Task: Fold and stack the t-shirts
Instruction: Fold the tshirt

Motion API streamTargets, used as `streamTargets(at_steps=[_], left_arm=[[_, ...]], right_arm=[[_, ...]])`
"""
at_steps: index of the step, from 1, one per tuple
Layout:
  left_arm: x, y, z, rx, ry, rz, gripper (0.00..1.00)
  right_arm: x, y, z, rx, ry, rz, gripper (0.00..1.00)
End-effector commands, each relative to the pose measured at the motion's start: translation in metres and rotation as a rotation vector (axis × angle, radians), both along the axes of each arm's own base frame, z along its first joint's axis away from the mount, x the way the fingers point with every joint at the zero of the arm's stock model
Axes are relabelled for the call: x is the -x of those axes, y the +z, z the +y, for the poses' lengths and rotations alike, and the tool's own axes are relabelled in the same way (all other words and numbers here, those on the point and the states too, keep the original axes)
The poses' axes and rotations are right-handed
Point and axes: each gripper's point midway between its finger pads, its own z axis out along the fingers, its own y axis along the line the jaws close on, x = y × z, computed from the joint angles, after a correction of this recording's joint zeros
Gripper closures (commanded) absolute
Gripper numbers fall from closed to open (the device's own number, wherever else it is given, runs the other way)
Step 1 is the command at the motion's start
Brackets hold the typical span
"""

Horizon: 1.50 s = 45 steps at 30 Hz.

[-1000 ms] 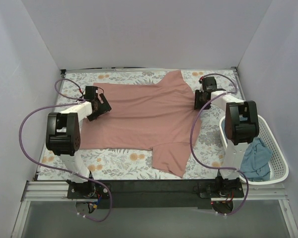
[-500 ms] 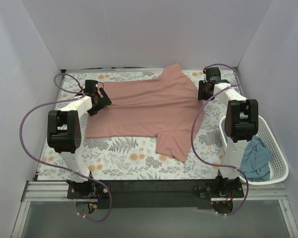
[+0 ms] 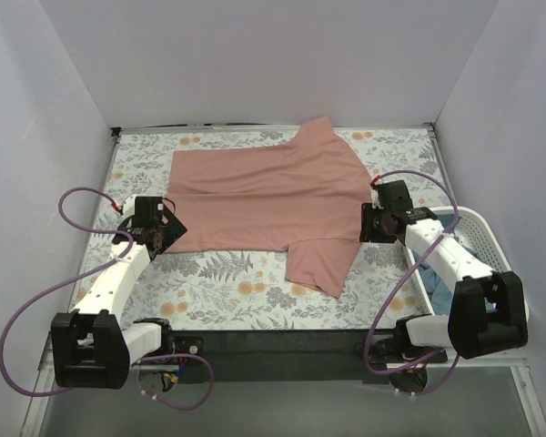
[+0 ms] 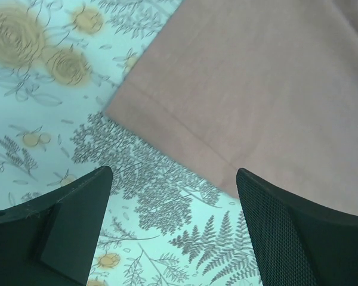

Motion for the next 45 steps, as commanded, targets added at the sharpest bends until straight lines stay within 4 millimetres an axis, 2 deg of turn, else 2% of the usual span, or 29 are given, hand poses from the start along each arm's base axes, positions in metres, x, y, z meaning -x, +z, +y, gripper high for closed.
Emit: streamTargets(at_steps=[1,5,10,16,18,19,27,32,39,40,45], left_arm=[[0.021,-0.010,0.010,-0.016,0.072,0.054,0.16],[0.031,-0.025,0.013,-0.020,0.108,0.117,0.16],[0.035,-0.041,0.018,-0.033,0.153,0.155,0.19],[0.023,-0.040,0.033,-0.054,0.228,0.104,0.30],[0.015,-0.039,0.032,-0.044,0.232,0.084,0.32],[0.013,-0.040,0.040,-0.038,0.267,0.082,0.33],[-0.005,-0.062,0.049,-0.052,0.301,0.143,0.37],[-0.013,-0.066,0.045,-0.038,0.283,0.138,0.42],[-0.005,-0.077,0.035,0.008,0.250,0.176,0.57],[-0.003,-0.077,0.034,0.015,0.249,0.174,0.63],[-0.001,-0.067,0.040,-0.020,0.246,0.144,0.81]], right_arm=[[0.016,0.006,-0.004,-0.029,-0.030,-0.029,0.50],[0.028,0.008,-0.001,-0.054,0.008,-0.047,0.50],[0.029,0.010,-0.001,-0.050,0.027,-0.064,0.51],[0.029,0.012,0.005,-0.072,0.058,-0.066,0.51],[0.028,0.012,0.007,-0.078,0.066,-0.068,0.51],[0.028,0.012,0.007,-0.080,0.065,-0.068,0.51],[0.030,0.005,0.009,-0.084,0.079,-0.059,0.51],[0.030,-0.001,0.007,-0.076,0.070,-0.052,0.51],[0.020,-0.006,-0.002,-0.032,0.018,-0.056,0.51],[0.017,-0.004,-0.003,-0.033,0.000,-0.059,0.51],[0.001,-0.012,0.000,-0.050,-0.067,-0.022,0.51]])
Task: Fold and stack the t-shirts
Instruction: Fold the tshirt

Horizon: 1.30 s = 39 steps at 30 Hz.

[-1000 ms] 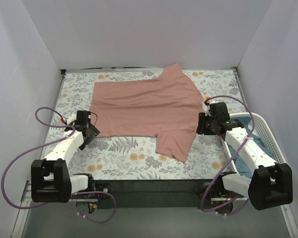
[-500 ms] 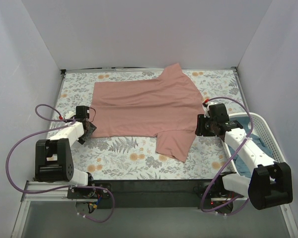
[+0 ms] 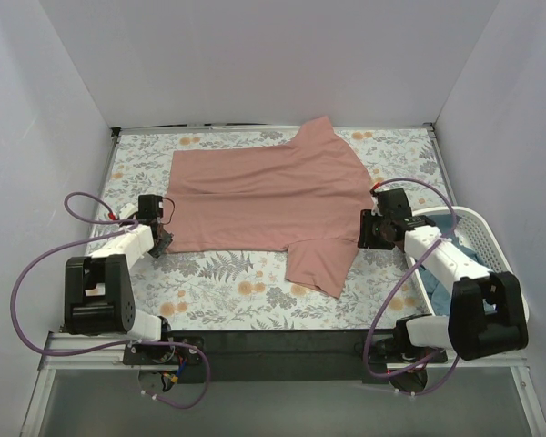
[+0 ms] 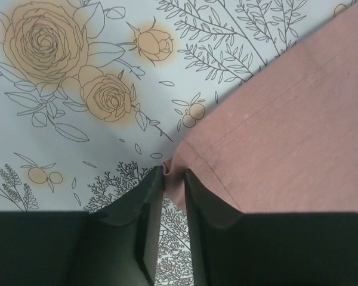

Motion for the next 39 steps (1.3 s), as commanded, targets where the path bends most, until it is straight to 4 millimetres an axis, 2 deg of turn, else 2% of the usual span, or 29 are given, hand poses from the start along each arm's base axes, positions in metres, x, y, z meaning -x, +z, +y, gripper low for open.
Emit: streamTargets(at_steps=[1,2,5,14,25,27,30,31,33,35,38,39], left_arm=[[0.006,0.007,0.002,-0.013,-0.007,-0.015,0.84],[0.004,0.009,0.004,-0.022,-0.005,-0.025,0.91],[0.003,0.009,0.002,-0.013,-0.010,-0.032,1.00],[-0.001,0.010,-0.001,0.005,-0.013,-0.042,1.00],[-0.004,0.016,0.000,-0.006,-0.018,-0.057,1.00],[-0.003,0.016,0.002,-0.014,-0.016,-0.056,1.00],[-0.001,0.018,0.006,-0.037,-0.009,-0.051,1.00],[0.001,0.019,0.007,-0.041,-0.010,-0.047,1.00],[0.005,0.020,0.008,-0.048,-0.011,-0.039,1.00],[0.014,0.025,0.010,-0.059,0.008,-0.027,1.00],[0.030,0.035,0.016,-0.090,0.038,-0.041,1.00],[0.034,0.039,0.018,-0.098,0.047,-0.052,1.00]], right_arm=[[-0.027,0.009,0.003,-0.029,-0.072,-0.038,0.51],[-0.030,0.010,0.007,-0.047,-0.081,-0.035,0.51],[-0.036,0.005,0.008,-0.052,-0.101,-0.028,0.51],[-0.048,-0.009,0.009,-0.075,-0.161,-0.021,0.51],[-0.041,-0.042,0.008,-0.062,-0.161,0.050,0.54],[-0.039,-0.046,0.008,-0.061,-0.156,0.060,0.57],[-0.035,-0.047,0.006,-0.051,-0.144,0.063,0.74],[-0.033,-0.047,0.005,-0.050,-0.140,0.064,0.87],[-0.028,-0.044,0.002,-0.051,-0.140,0.065,0.99],[-0.016,-0.042,-0.003,-0.042,-0.137,0.092,0.99],[-0.001,-0.031,-0.010,-0.023,-0.125,0.096,0.99],[0.001,-0.021,-0.010,-0.027,-0.118,0.073,0.99]])
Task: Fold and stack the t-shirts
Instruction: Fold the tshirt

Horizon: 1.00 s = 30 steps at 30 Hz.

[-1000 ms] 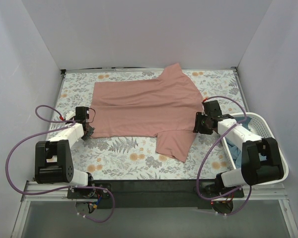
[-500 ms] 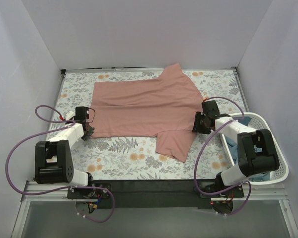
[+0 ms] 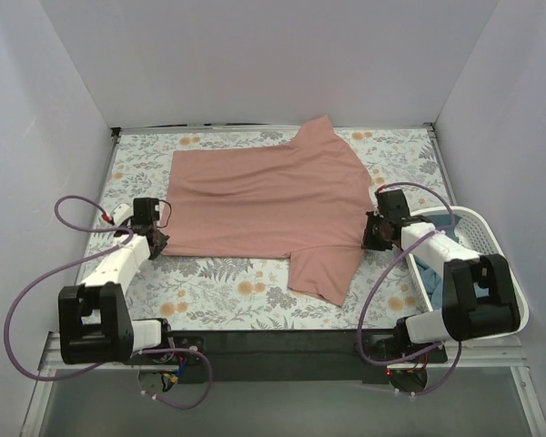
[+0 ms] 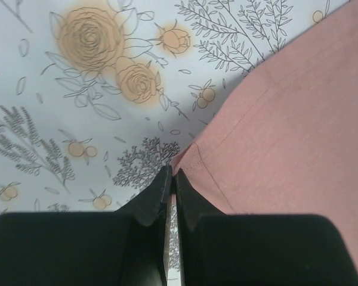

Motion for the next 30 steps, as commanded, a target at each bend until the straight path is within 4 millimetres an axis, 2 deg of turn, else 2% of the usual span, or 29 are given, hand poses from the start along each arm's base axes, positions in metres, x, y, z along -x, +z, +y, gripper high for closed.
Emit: streamTargets(at_steps=[1,6,10,13,16,20,22,23,24,25,27,28,29,30], left_arm=[[0.025,0.015,0.014,-0.064,0.062,-0.011,1.00],[0.038,0.026,0.011,-0.042,0.085,-0.028,1.00],[0.047,0.032,0.009,-0.031,0.091,-0.015,1.00],[0.046,0.042,0.009,-0.035,0.088,-0.047,1.00],[0.041,0.052,0.013,-0.057,0.089,-0.072,1.00],[0.028,0.064,0.018,-0.087,0.076,-0.091,1.00],[0.016,0.072,0.020,-0.094,0.073,-0.117,1.00],[0.011,0.069,0.019,-0.095,0.058,-0.106,1.00],[0.005,0.068,0.016,-0.083,0.039,-0.109,1.00],[0.000,0.070,0.015,-0.077,0.040,-0.114,1.00],[-0.013,0.068,0.015,-0.069,0.038,-0.100,1.00],[-0.020,0.068,0.015,-0.070,0.037,-0.106,1.00],[-0.029,0.073,0.016,-0.071,0.039,-0.123,1.00],[-0.037,0.069,0.016,-0.071,0.038,-0.126,1.00]], right_arm=[[0.022,0.016,-0.010,0.028,0.027,0.005,0.99],[0.042,0.032,-0.013,0.033,0.055,0.012,0.99],[0.049,0.040,-0.014,0.027,0.058,0.019,0.99],[0.051,0.047,-0.007,-0.009,0.078,0.011,0.99],[0.044,0.055,-0.006,-0.009,0.084,-0.001,0.99],[0.023,0.067,-0.002,-0.007,0.092,-0.019,0.99],[0.008,0.080,0.000,-0.005,0.105,-0.049,0.99],[0.004,0.076,0.000,0.004,0.107,-0.026,0.99],[-0.009,0.087,0.002,0.004,0.112,-0.052,0.99],[-0.014,0.088,0.003,0.009,0.120,-0.053,0.99],[-0.025,0.085,0.004,0.019,0.128,-0.027,0.99],[-0.038,0.095,0.005,0.021,0.127,-0.052,0.99],[-0.044,0.090,0.005,0.030,0.139,-0.040,0.99],[-0.050,0.092,0.005,0.033,0.137,-0.043,0.99]])
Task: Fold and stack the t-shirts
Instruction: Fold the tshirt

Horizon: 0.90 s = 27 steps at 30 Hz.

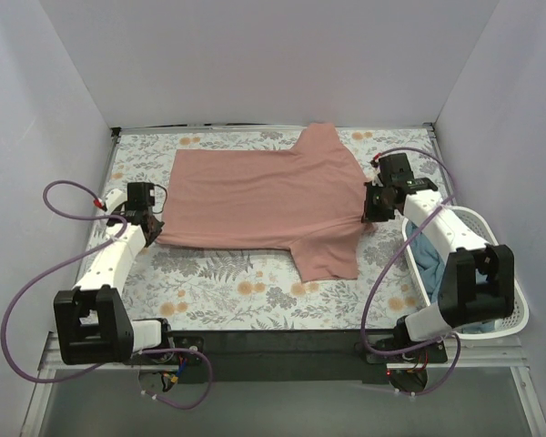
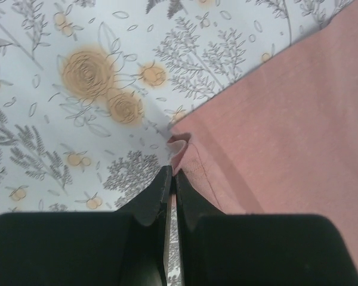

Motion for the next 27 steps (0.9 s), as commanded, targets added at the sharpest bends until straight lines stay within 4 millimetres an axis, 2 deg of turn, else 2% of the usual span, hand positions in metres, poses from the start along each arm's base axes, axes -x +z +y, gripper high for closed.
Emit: streamTargets(at_steps=[1,2,5,12,18,24,27], left_arm=[[-0.034,0.018,0.007,-0.032,0.007,-0.086,1.00],[-0.040,0.020,0.008,-0.032,0.007,-0.095,1.00],[-0.059,0.017,0.010,-0.035,0.012,-0.099,1.00],[-0.090,-0.007,0.013,-0.044,0.019,-0.056,1.00],[-0.101,-0.029,0.012,-0.032,0.013,-0.023,1.00],[-0.118,-0.038,0.007,-0.022,-0.046,-0.045,0.98],[-0.119,-0.039,0.007,-0.025,-0.050,-0.057,0.95]], right_arm=[[-0.036,0.023,-0.003,0.021,0.016,-0.067,0.99],[-0.042,0.017,-0.003,0.031,0.021,-0.050,0.99],[-0.064,0.019,-0.004,0.032,0.018,-0.052,0.99],[-0.097,0.009,-0.006,0.023,0.020,-0.037,0.99],[-0.110,-0.009,-0.015,0.016,-0.009,-0.001,0.99],[-0.113,-0.031,-0.017,0.006,-0.019,0.037,0.96],[-0.113,-0.038,-0.017,0.010,-0.026,0.046,0.92]])
